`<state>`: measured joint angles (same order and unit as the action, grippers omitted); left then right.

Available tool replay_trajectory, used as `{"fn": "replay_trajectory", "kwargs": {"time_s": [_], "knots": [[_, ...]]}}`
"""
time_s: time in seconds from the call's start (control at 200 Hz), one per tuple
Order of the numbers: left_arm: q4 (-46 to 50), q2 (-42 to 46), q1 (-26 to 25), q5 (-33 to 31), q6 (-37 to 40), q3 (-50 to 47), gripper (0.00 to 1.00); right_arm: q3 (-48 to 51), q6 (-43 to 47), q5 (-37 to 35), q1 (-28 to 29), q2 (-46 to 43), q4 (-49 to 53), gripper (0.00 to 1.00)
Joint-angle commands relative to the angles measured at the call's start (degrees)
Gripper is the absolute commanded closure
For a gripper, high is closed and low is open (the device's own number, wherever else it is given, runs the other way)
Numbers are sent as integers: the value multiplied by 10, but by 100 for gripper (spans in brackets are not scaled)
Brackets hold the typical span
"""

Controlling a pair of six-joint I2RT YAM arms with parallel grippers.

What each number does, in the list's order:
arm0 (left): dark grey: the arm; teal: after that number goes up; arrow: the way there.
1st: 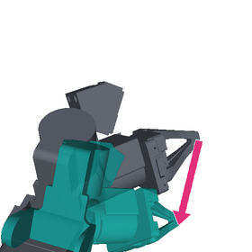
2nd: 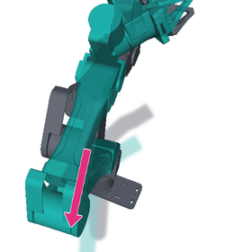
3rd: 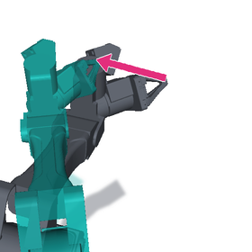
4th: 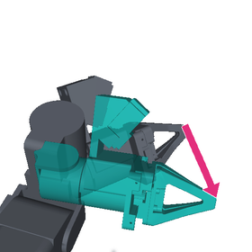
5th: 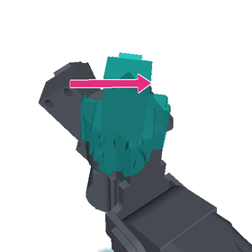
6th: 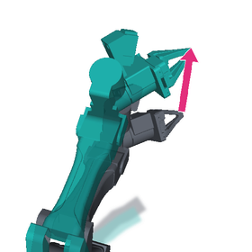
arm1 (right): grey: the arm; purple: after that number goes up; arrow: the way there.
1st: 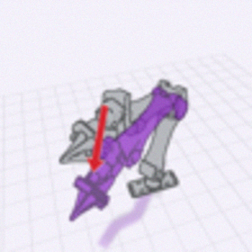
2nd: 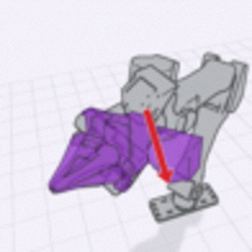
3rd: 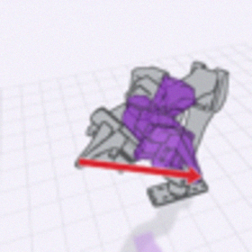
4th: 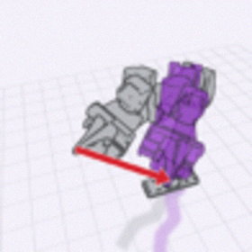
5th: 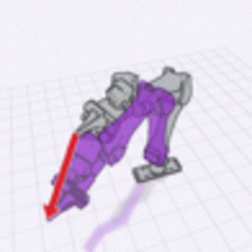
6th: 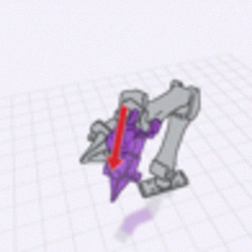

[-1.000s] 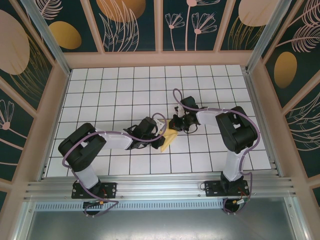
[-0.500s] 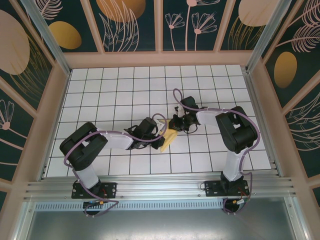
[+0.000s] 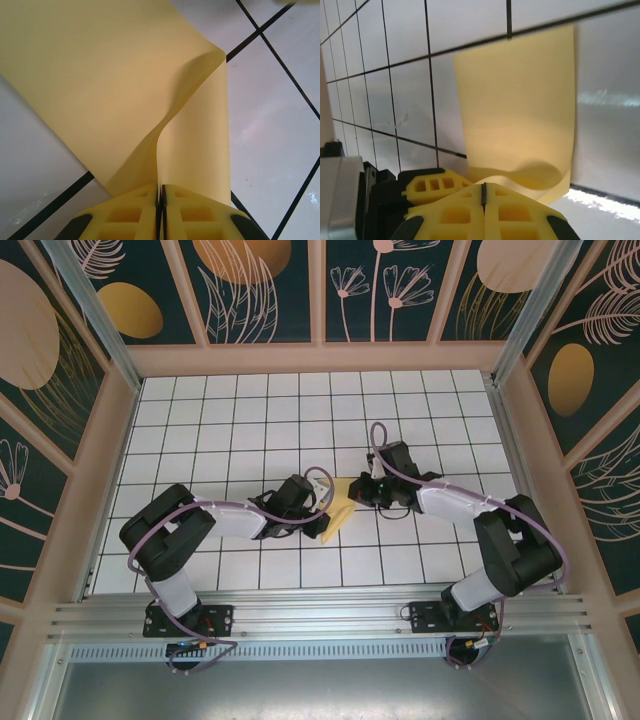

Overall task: Fold a paper plane with a square sheet of paper (pick it up from the middle)
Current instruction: Third fold the triangle at the center of the table.

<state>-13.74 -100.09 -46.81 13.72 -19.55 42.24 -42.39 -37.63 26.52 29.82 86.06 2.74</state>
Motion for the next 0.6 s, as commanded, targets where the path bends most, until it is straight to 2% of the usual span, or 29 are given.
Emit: {"fn": "replay_trajectory", "kwargs": {"time_s": [0.0, 0.17, 0.595], "knots": [[3, -12, 3, 6, 5, 0, 88, 29, -55, 19, 34, -12, -54, 96], [5, -12, 3, 4, 5, 1, 88, 40, -82, 24, 58, 14, -99, 97], [12, -13, 3, 2, 7, 2, 88, 59, -86, 27, 57, 67, -137, 97]]}}
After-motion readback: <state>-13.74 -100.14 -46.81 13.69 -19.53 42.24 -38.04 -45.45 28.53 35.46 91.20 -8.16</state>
